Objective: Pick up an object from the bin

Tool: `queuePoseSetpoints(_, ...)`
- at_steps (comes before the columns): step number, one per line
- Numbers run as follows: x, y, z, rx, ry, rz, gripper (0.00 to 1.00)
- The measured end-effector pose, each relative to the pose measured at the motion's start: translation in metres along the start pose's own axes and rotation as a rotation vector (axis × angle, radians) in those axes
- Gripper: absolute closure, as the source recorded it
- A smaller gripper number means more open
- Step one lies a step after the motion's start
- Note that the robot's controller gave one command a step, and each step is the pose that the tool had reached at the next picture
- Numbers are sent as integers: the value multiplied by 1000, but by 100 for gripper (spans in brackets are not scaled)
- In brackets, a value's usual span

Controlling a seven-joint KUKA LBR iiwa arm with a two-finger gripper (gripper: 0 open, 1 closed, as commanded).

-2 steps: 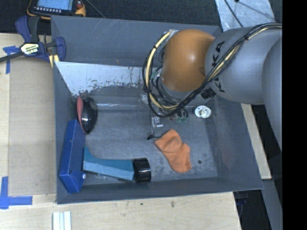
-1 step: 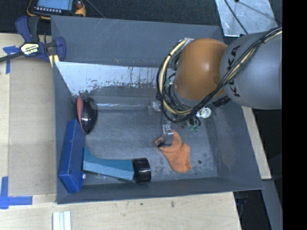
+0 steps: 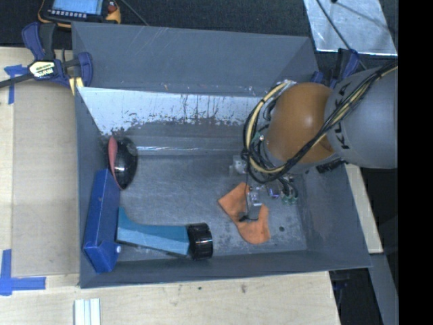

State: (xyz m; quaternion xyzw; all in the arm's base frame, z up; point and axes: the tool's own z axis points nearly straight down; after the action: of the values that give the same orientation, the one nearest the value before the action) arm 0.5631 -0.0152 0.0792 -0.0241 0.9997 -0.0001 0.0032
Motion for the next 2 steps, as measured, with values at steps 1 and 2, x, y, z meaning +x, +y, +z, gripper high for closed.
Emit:
queuePoseSetpoints(1,0,-15,12,2,-8,33,100)
queuePoseSetpoints(2,1,-13,10,1,-5,36,100)
